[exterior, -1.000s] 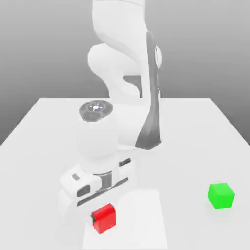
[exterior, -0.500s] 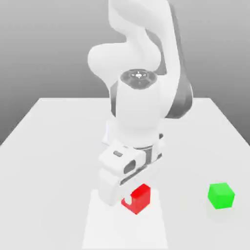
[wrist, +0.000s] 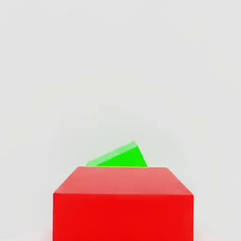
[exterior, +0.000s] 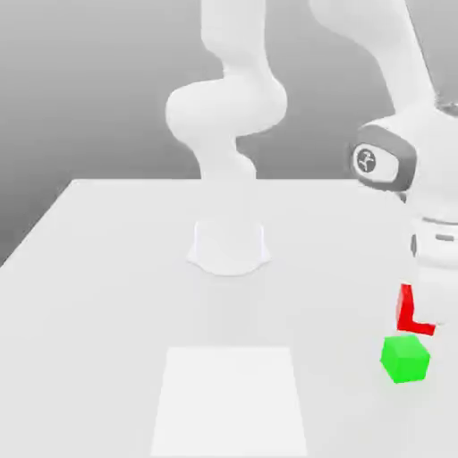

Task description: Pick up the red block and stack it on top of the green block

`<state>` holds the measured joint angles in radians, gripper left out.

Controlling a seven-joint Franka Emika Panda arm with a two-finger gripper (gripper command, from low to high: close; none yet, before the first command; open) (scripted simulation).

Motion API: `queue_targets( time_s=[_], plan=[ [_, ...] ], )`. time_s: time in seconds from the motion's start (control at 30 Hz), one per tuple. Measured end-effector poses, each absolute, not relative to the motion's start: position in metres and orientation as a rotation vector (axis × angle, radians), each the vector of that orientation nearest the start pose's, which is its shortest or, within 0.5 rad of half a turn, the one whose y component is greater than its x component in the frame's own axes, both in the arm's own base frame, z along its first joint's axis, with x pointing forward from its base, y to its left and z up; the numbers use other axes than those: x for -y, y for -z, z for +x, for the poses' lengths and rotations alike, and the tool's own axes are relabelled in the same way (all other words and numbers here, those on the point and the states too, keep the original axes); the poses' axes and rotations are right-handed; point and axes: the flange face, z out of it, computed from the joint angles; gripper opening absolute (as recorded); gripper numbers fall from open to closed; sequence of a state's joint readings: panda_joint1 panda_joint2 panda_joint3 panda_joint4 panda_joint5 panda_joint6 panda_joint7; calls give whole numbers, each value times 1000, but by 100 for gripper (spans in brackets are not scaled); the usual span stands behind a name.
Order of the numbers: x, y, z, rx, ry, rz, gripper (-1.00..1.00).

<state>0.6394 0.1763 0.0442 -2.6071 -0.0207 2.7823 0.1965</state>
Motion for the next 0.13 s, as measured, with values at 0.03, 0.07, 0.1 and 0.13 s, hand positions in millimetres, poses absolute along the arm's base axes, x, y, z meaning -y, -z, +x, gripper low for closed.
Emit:
queue_targets(
  time_s=[0.03,0.07,0.1,0.13],
  plan=[
    [-276,-184,337,785,-2,-3042,100],
    [-276,-184,337,785,-2,-3042,100],
    [-276,-184,337,785,-2,-3042,100],
    [-276,-184,337,785,-2,-3042,100]
  ],
)
